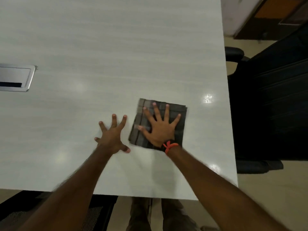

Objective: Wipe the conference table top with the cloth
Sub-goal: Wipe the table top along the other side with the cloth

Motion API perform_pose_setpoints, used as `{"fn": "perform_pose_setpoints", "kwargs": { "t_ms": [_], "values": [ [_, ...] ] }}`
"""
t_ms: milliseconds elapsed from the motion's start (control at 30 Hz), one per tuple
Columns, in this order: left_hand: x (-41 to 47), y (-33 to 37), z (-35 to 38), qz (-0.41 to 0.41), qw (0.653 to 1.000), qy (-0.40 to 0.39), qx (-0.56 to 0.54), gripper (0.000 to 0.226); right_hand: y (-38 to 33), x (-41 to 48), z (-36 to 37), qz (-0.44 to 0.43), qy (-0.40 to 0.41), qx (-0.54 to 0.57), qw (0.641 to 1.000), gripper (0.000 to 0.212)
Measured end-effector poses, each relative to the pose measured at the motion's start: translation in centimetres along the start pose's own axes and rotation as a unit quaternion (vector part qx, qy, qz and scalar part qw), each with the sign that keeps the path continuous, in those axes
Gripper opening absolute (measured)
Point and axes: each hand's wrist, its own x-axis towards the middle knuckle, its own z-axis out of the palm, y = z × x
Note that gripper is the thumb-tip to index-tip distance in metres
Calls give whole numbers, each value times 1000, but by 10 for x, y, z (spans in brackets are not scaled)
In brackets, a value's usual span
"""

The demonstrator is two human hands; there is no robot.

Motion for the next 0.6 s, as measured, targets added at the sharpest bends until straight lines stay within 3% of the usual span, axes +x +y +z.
{"fn": "perform_pose_setpoints", "kwargs": {
  "t_ms": [67, 167, 233, 333, 467, 533, 600],
  "values": [
    [0, -2, 1, 7, 1000, 9, -4, 141, 43, -17, 0, 97, 26, 18, 995, 83],
    [-3, -5, 4, 19, 1000, 18, -12, 140, 114, -44, -8, 290, 39, 56, 955, 90],
    [-4, -5, 5, 24, 999, 24, -16, 139, 113, -59, -9, 348, 45, 74, 933, 98],
    [-6, -5, 4, 28, 999, 18, -18, 137, 36, -80, 7, 313, 27, 78, 946, 92],
    [-5, -5, 2, 37, 999, 8, -13, 136, -37, -136, 39, 157, -34, 40, 986, 87],
    [-5, -8, 2, 41, 999, 9, -9, 136, -18, -155, 42, 162, -23, 34, 986, 86],
    [-5, -10, 3, 42, 999, 8, -10, 136, 20, -168, 42, 239, 3, 41, 970, 85]
  ]
}}
